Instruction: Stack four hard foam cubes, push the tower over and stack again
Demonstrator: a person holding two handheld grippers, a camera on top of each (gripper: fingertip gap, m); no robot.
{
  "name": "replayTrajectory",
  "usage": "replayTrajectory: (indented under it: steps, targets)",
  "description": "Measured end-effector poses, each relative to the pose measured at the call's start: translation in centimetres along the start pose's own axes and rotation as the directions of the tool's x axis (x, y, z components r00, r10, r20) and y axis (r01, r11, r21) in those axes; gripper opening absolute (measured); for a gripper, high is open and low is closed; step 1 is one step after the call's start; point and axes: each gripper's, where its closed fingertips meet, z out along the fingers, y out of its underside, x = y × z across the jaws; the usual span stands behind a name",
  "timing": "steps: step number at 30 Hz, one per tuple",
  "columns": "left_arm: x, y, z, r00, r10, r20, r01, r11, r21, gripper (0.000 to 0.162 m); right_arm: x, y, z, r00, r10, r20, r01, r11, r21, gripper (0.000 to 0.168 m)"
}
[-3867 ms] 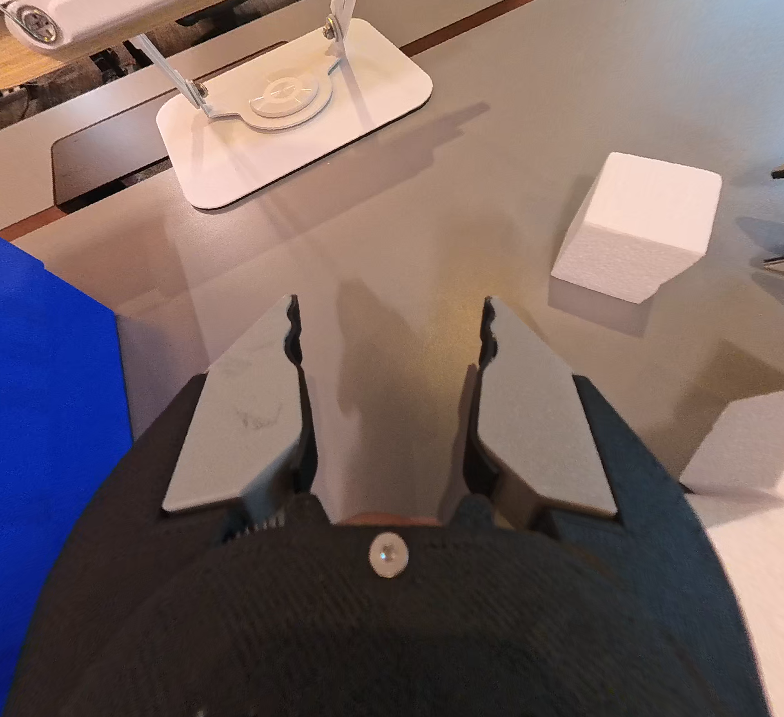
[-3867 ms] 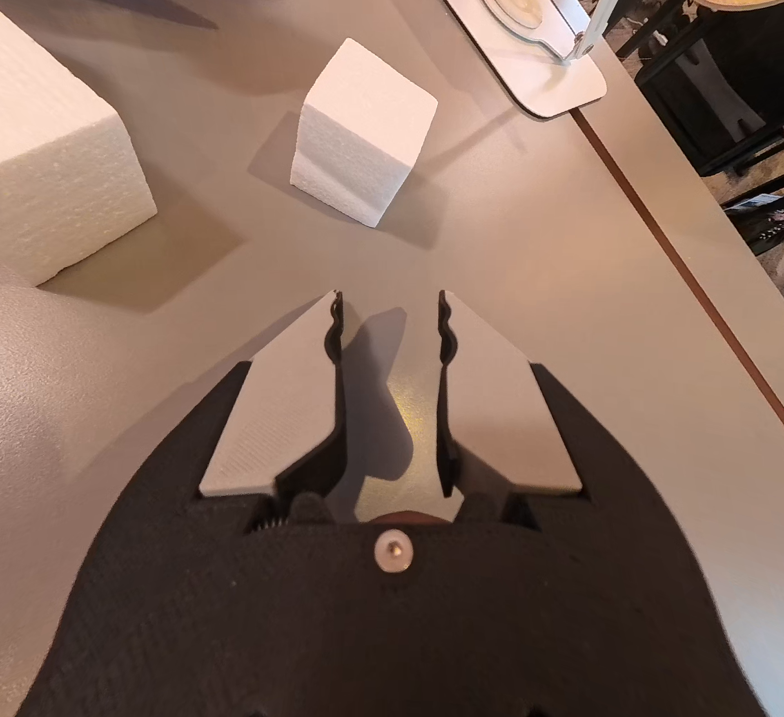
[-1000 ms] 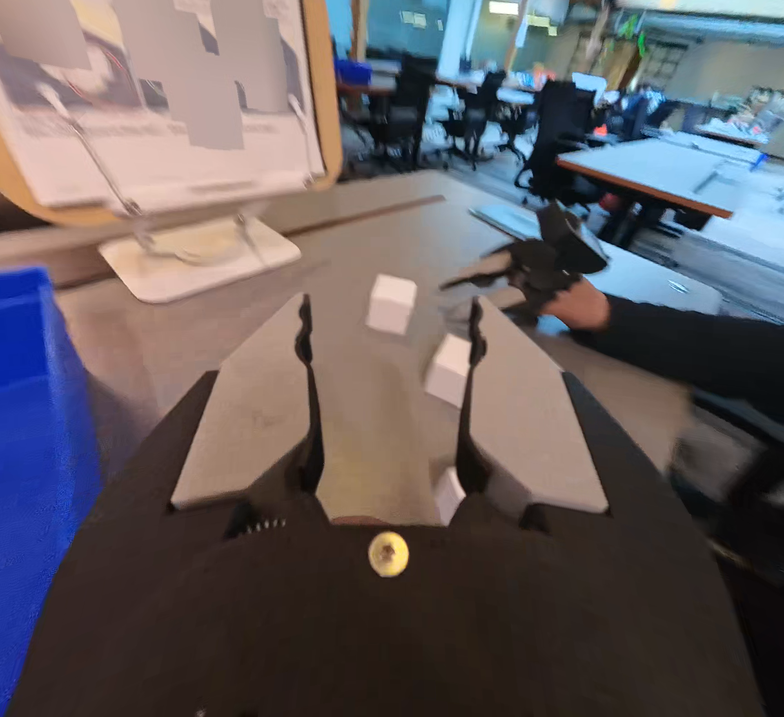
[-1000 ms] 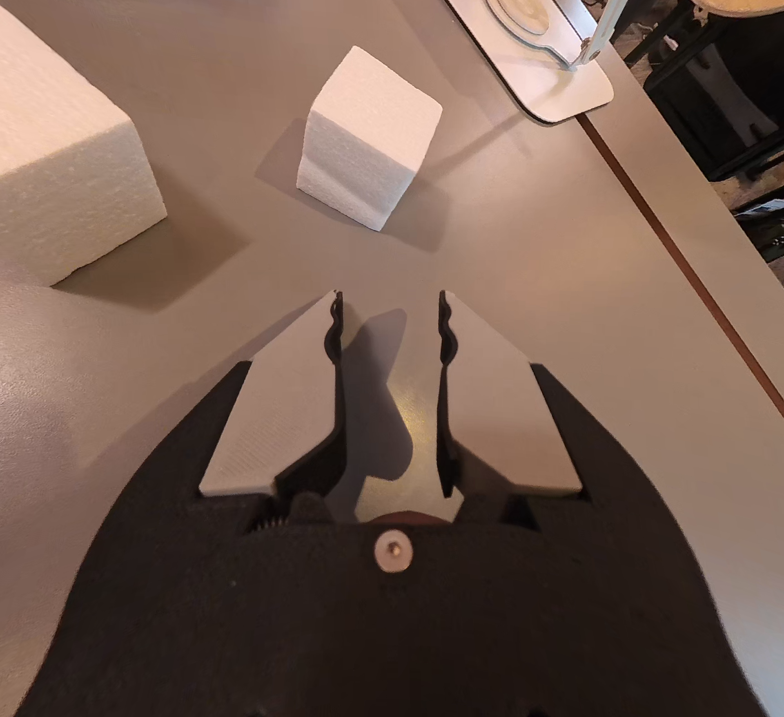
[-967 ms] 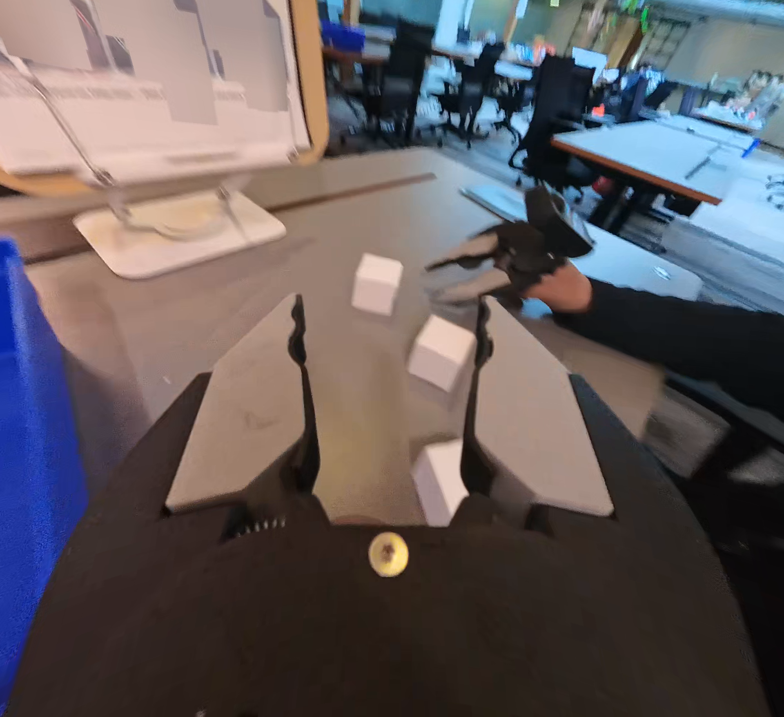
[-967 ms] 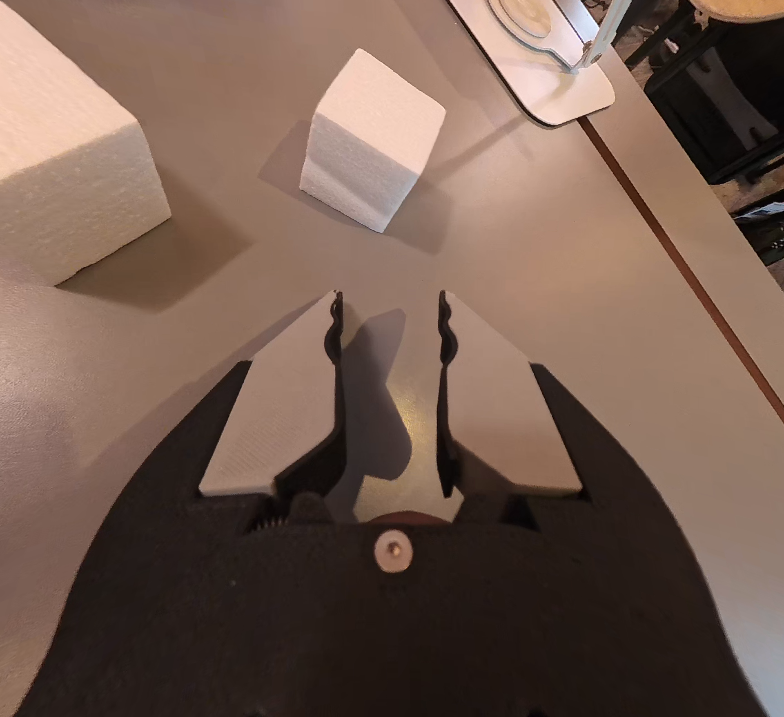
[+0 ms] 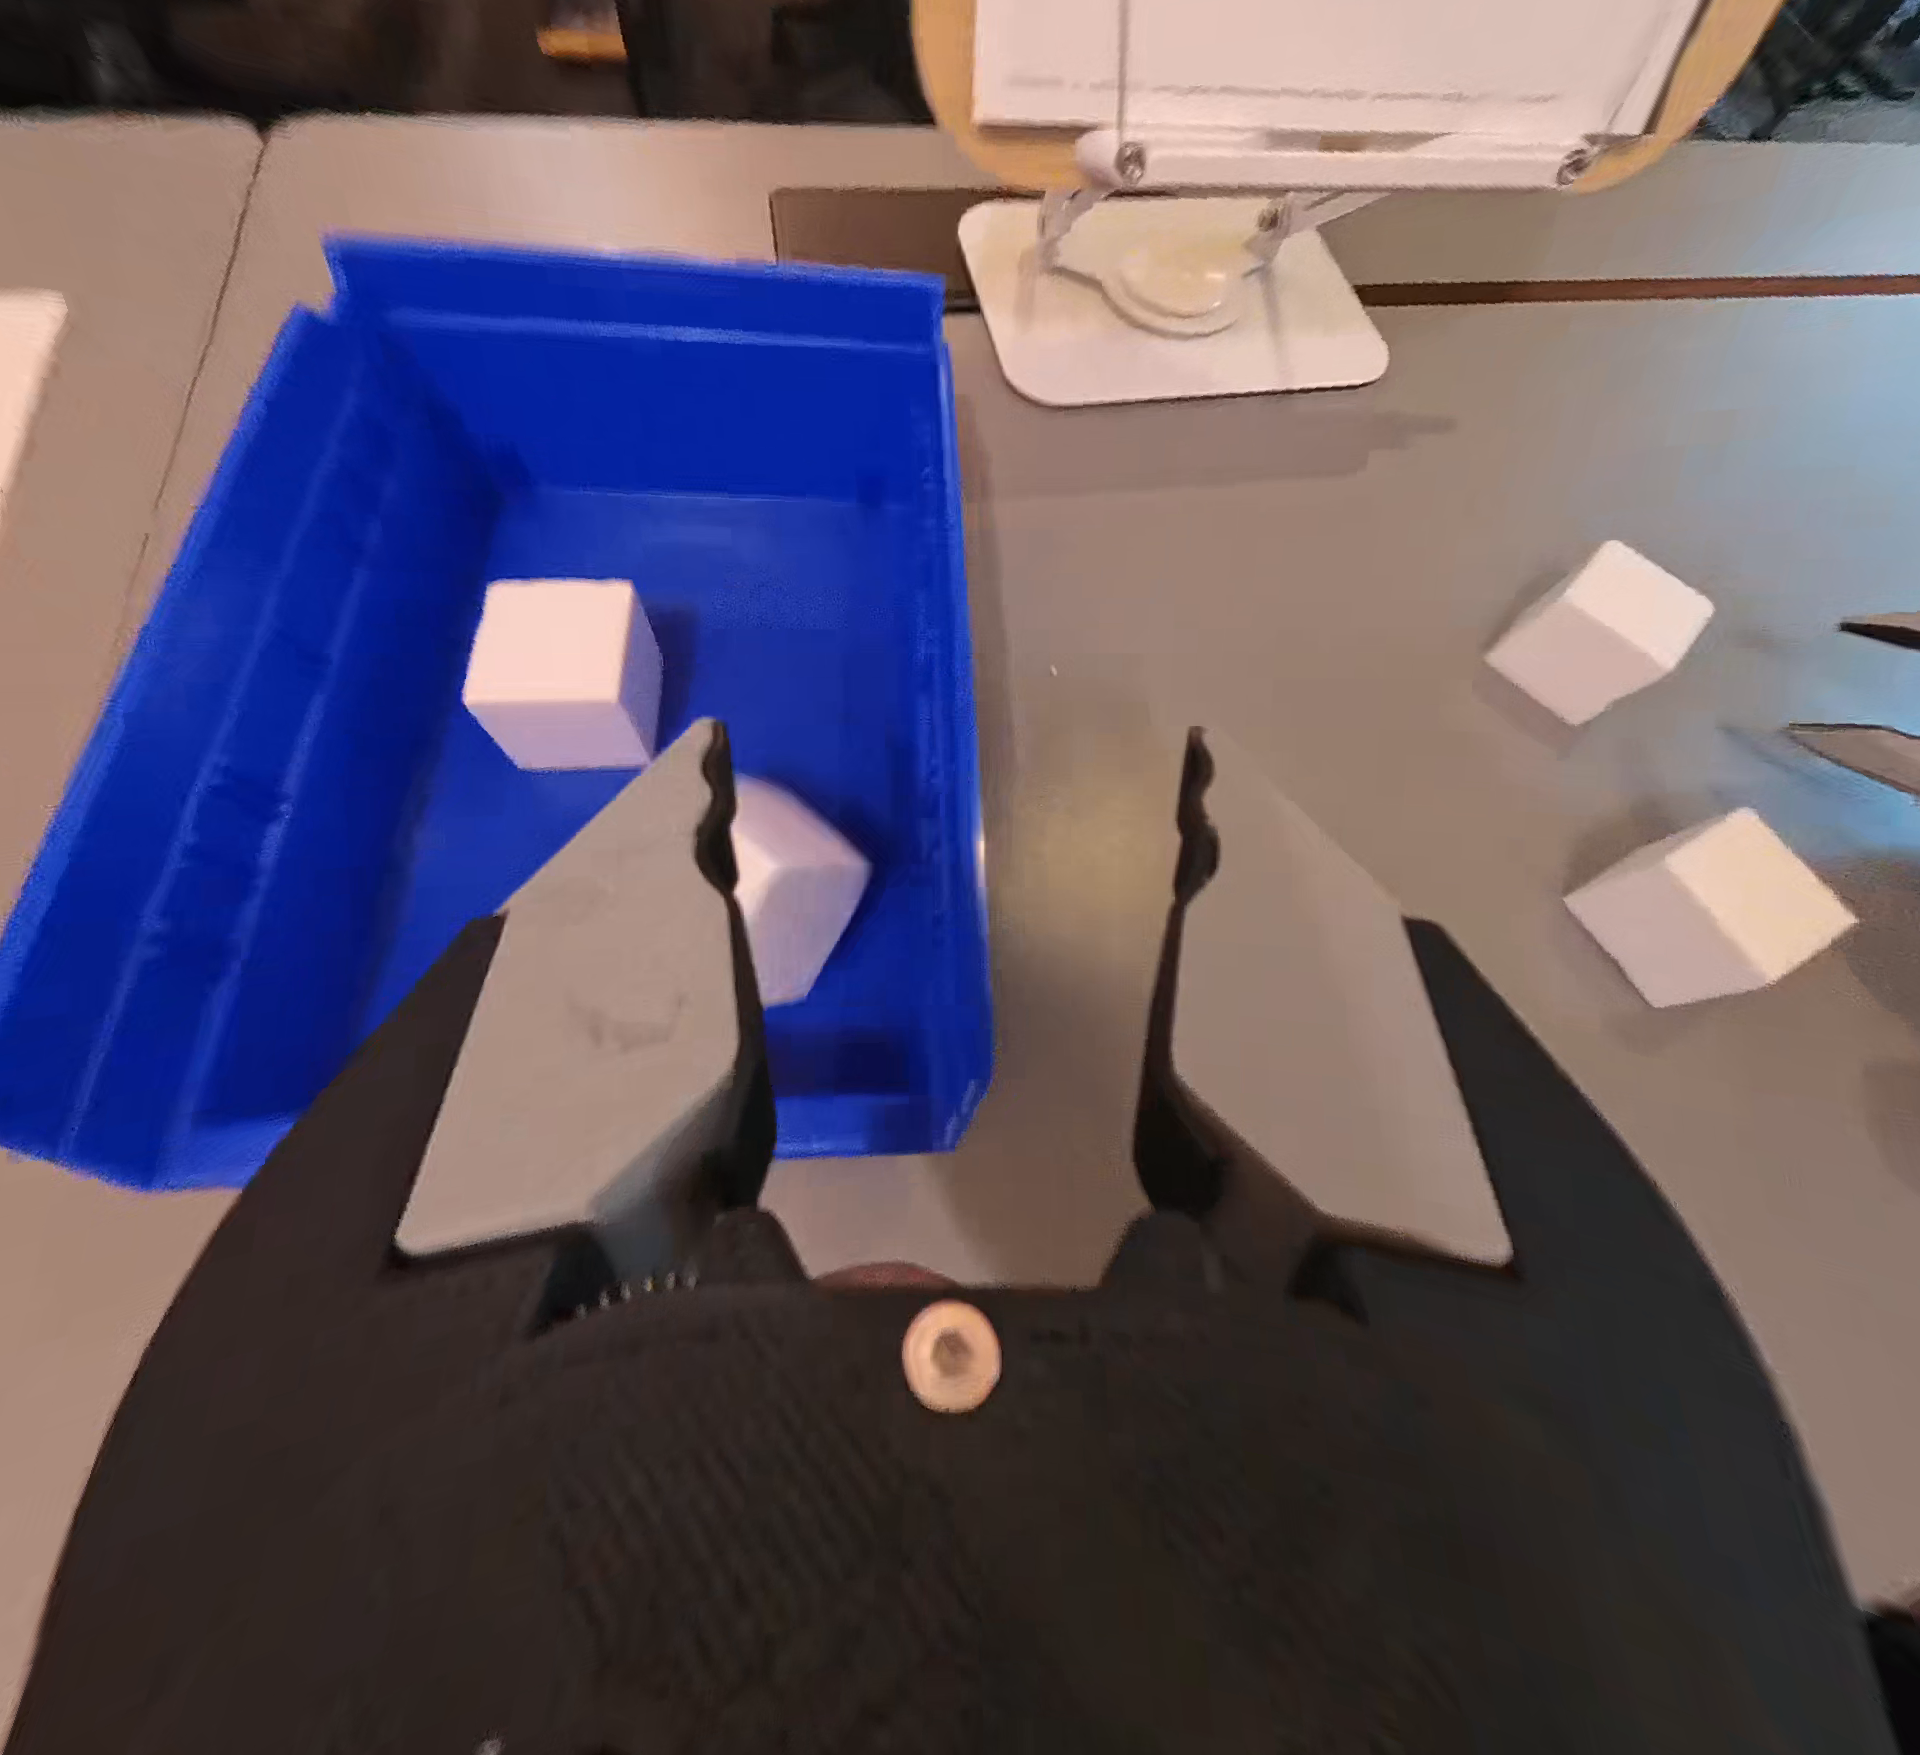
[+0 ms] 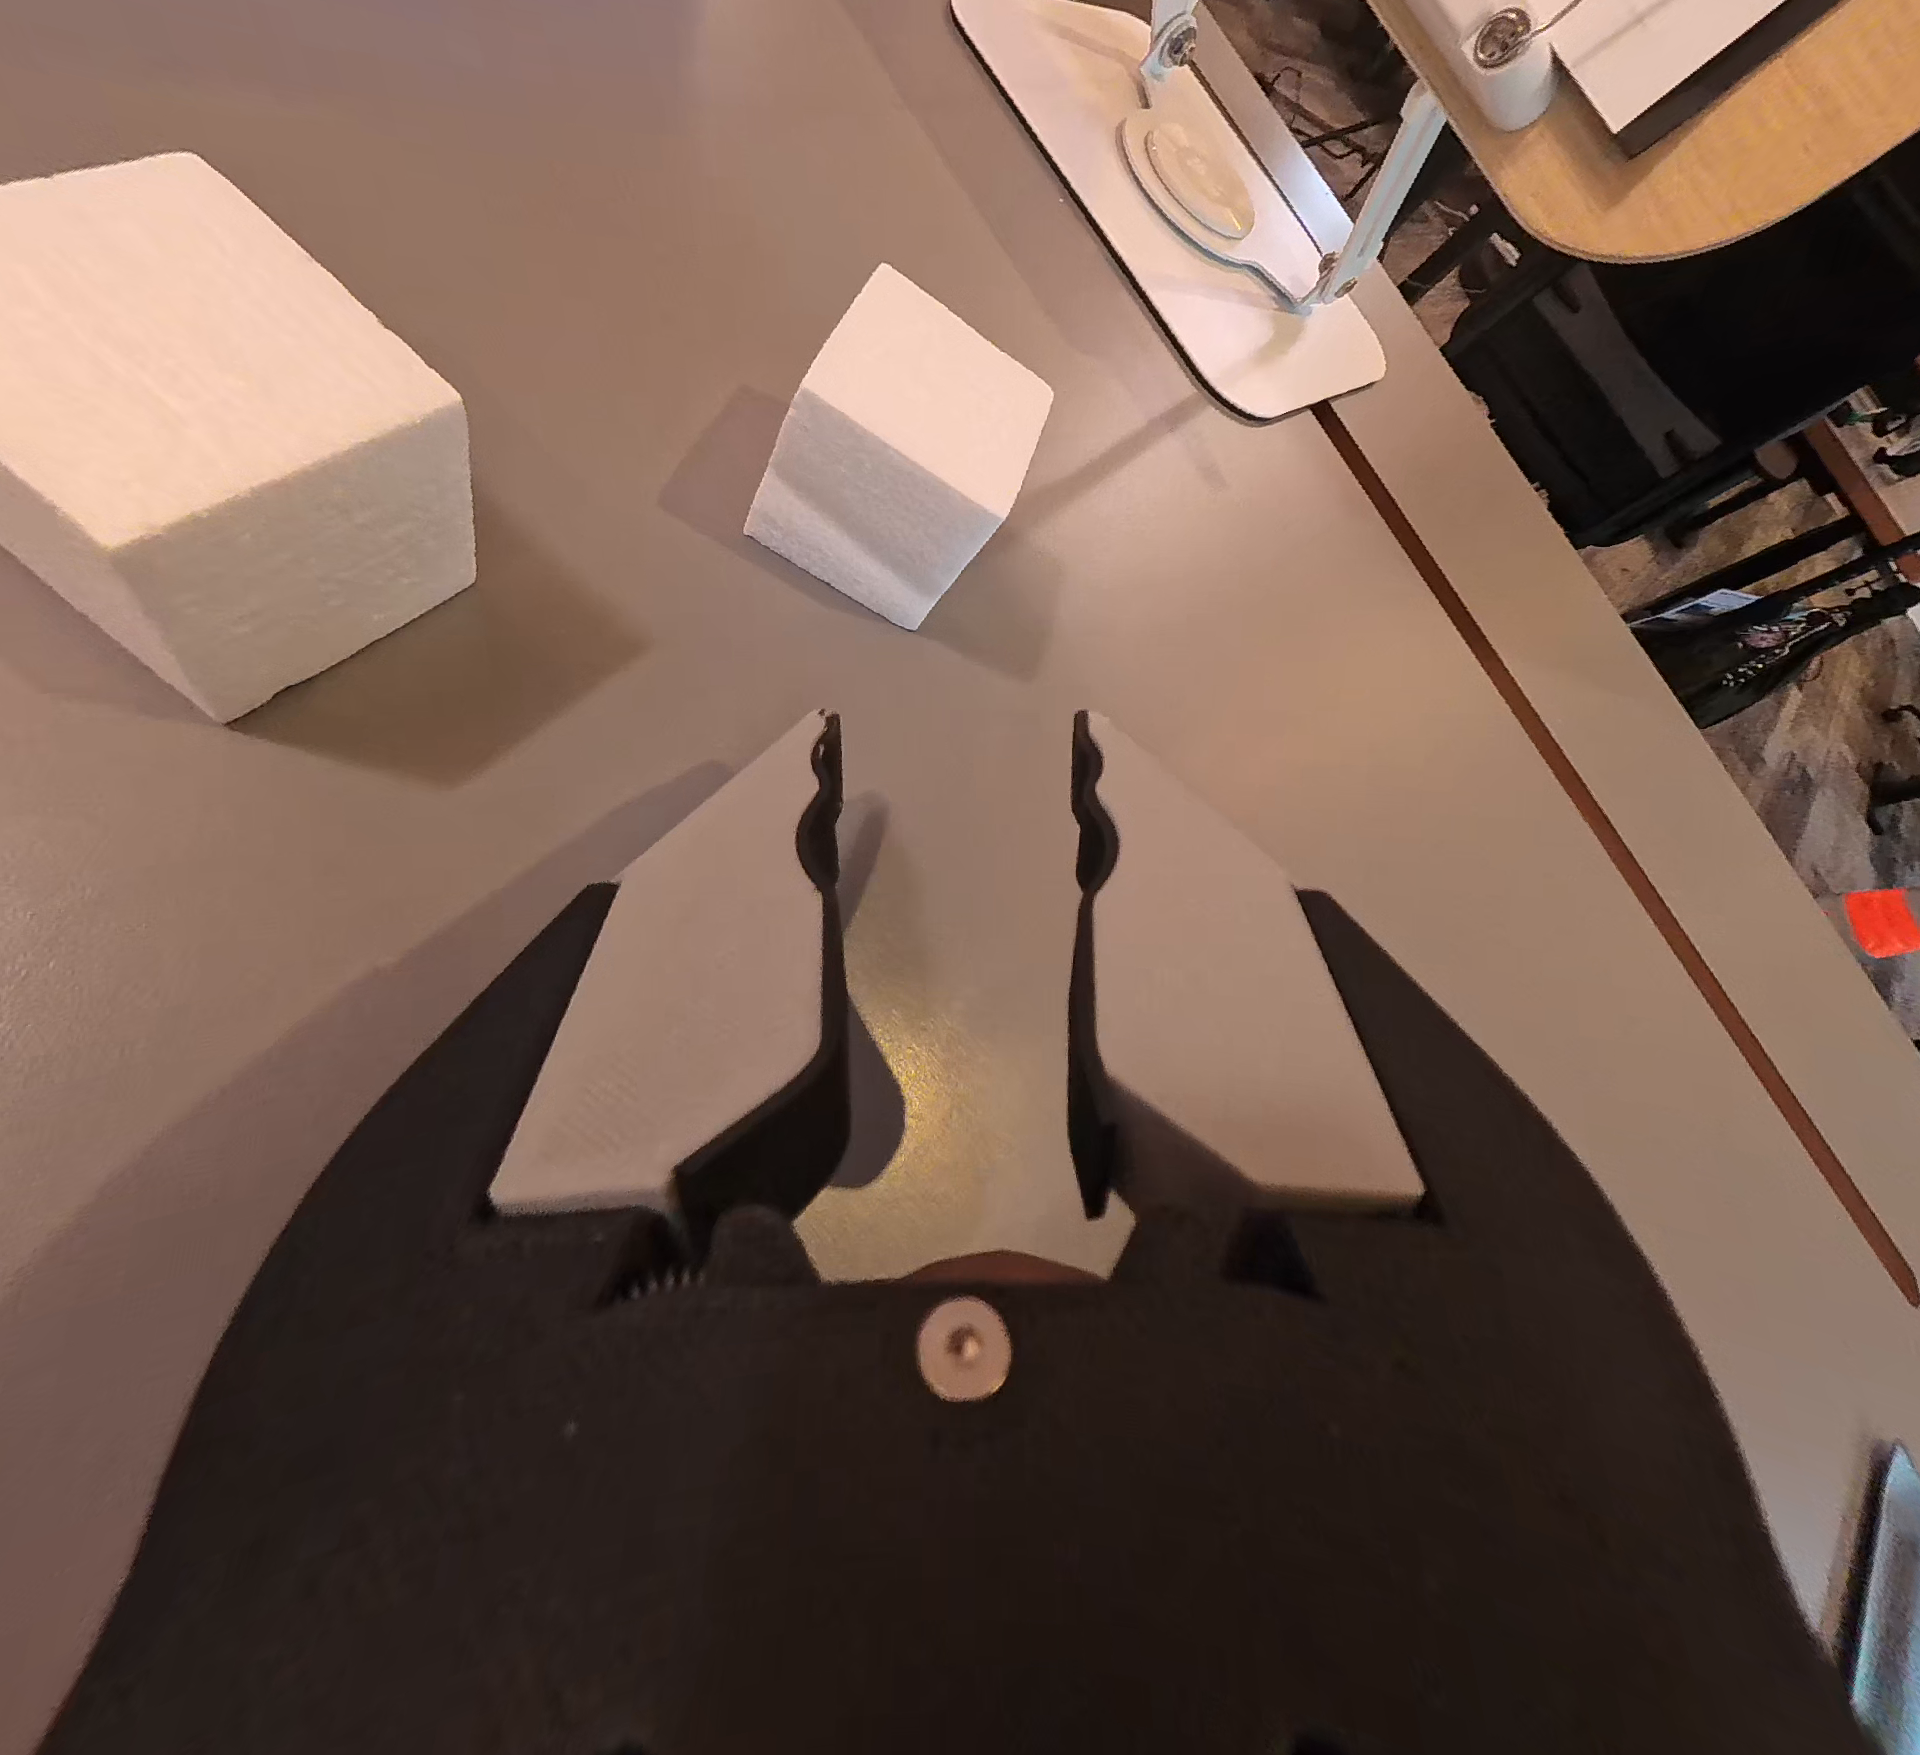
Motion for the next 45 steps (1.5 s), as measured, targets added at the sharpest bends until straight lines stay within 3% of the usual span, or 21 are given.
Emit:
replayTrajectory:
  steps: [3, 6, 8, 16, 18, 19, 20, 22, 24, 28, 31, 34, 37, 40, 45]
  targets:
    - [3.6, -0.4, -0.3, 0.992, 0.122, -0.033, -0.119, 0.990, 0.069, 0.085, 0.0, 0.1, 0.1, 1.000, 0.005, 0.008, -0.005, 1.000, -0.001, 0.042]
    - [13.6, 1.4, -0.6, 0.879, 0.238, -0.414, -0.215, 0.971, 0.102, 0.081, -0.3, 0.3, 0.3, 1.000, 0.002, 0.017, -0.002, 1.000, -0.010, 0.042]
    - [18.7, 3.3, -0.2, 0.776, 0.307, -0.551, -0.299, 0.948, 0.107, 0.086, -0.4, 0.3, 0.3, 1.000, -0.001, 0.017, 0.001, 1.000, -0.011, 0.042]
    - [27.7, 10.8, 7.6, 0.630, 0.464, -0.623, -0.585, 0.811, 0.011, 0.094, 0.1, 0.3, 0.0, 1.000, 0.014, 0.005, -0.014, 1.000, -0.004, 0.042]
    - [27.2, 12.8, 9.8, 0.625, 0.522, -0.581, -0.668, 0.743, -0.051, 0.084, 0.1, 0.3, 0.0, 1.000, 0.016, 0.006, -0.016, 1.000, -0.003, 0.042]
    - [26.8, 13.4, 10.4, 0.618, 0.545, -0.567, -0.697, 0.713, -0.074, 0.059, 0.1, 0.3, 0.0, 1.000, 0.016, 0.006, -0.016, 1.000, -0.002, 0.042]
    - [26.3, 13.3, 10.6, 0.628, 0.550, -0.551, -0.700, 0.708, -0.092, 0.058, 0.1, 0.3, -0.1, 1.000, 0.016, 0.007, -0.016, 1.000, -0.002, 0.042]
    - [24.9, 10.9, 10.0, 0.682, 0.529, -0.505, -0.652, 0.753, -0.091, 0.058, 0.1, 0.2, -0.1, 1.000, 0.013, 0.007, -0.013, 1.000, 0.000, 0.042]
    - [22.1, 6.2, 8.4, 0.776, 0.482, -0.408, -0.542, 0.840, -0.038, 0.058, 0.0, 0.1, -0.1, 1.000, 0.010, 0.010, -0.010, 1.000, 0.003, 0.042]
    - [9.4, -0.5, 5.1, 0.946, 0.315, -0.075, -0.321, 0.944, -0.077, 0.059, -0.3, 0.0, -0.1, 1.000, -0.003, 0.015, 0.003, 1.000, 0.002, 0.042]
    - [-1.0, -1.4, 4.1, 0.972, 0.181, 0.149, -0.164, 0.979, -0.122, 0.061, -0.5, -0.1, -0.2, 1.000, -0.012, 0.014, 0.012, 1.000, 0.006, 0.042]
    - [-4.7, 0.2, 4.3, 0.991, 0.020, 0.130, 0.004, 0.983, -0.183, 0.089, -0.5, -0.2, -0.2, 1.000, -0.012, 0.011, 0.012, 1.000, 0.005, 0.042]
    - [-2.0, -1.7, 3.7, 0.997, 0.056, 0.045, -0.052, 0.995, -0.082, 0.091, -0.3, 0.0, -0.1, 1.000, -0.002, 0.012, 0.002, 1.000, 0.003, 0.042]
    - [5.2, -3.1, 4.3, 0.979, 0.148, -0.138, -0.153, 0.988, -0.022, 0.091, -0.4, 0.3, 0.1, 1.000, 0.009, 0.019, -0.009, 1.000, -0.006, 0.042]
    - [17.9, -1.4, 8.0, 0.861, 0.303, -0.408, -0.345, 0.938, -0.030, 0.093, 0.3, 0.4, -0.1, 1.000, 0.024, 0.003, -0.024, 1.000, -0.003, 0.042]
